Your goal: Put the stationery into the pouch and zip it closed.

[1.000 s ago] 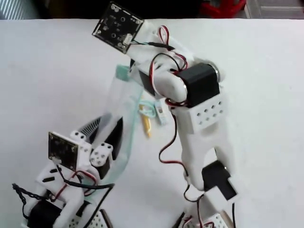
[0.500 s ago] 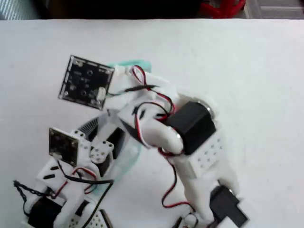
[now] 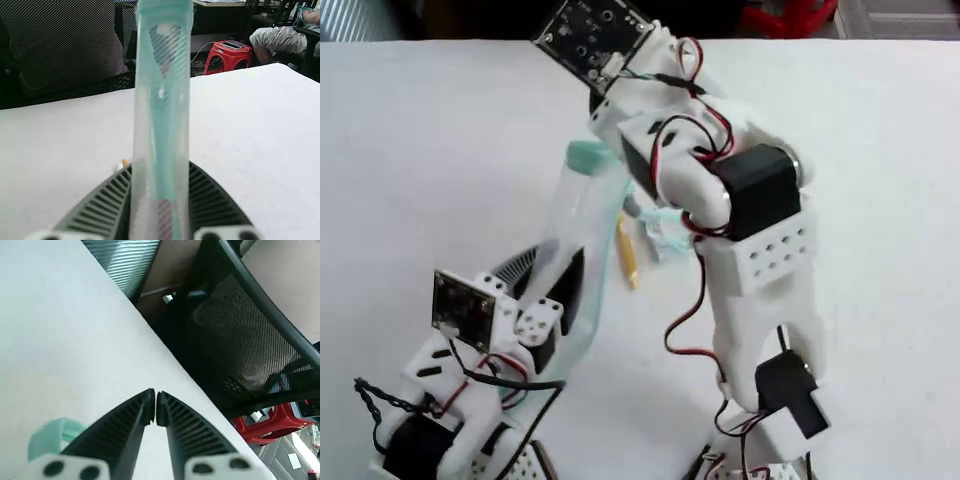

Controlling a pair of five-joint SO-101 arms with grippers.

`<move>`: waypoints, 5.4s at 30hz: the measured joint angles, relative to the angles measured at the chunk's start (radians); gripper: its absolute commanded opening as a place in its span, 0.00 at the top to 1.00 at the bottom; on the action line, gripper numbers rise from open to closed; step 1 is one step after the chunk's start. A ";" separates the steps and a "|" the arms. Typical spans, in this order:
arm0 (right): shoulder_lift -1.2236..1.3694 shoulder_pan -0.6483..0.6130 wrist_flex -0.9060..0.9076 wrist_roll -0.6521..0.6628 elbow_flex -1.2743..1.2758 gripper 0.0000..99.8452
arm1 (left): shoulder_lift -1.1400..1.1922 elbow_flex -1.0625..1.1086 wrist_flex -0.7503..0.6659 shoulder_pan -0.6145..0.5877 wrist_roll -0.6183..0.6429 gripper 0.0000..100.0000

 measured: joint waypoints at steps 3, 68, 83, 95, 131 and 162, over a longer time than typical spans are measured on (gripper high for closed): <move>0.002 -0.003 0.040 0.005 0.006 0.98 | 0.000 0.000 0.000 0.000 0.000 0.91; -0.028 0.028 0.212 -1.033 -0.012 0.71 | 0.000 0.040 -0.005 -0.002 0.000 0.91; 0.115 0.055 0.213 -1.077 0.021 0.71 | 0.000 0.040 -0.005 -0.002 0.000 0.91; 0.091 -0.049 0.218 -0.979 0.115 0.80 | 0.000 0.043 -0.002 0.002 0.003 0.91; -0.063 -0.193 0.226 -0.927 -0.100 0.71 | 0.000 0.041 -0.012 -0.002 0.000 0.87; 0.021 -0.324 0.221 -0.933 -0.034 0.77 | 0.000 0.043 -0.011 -0.003 0.002 0.87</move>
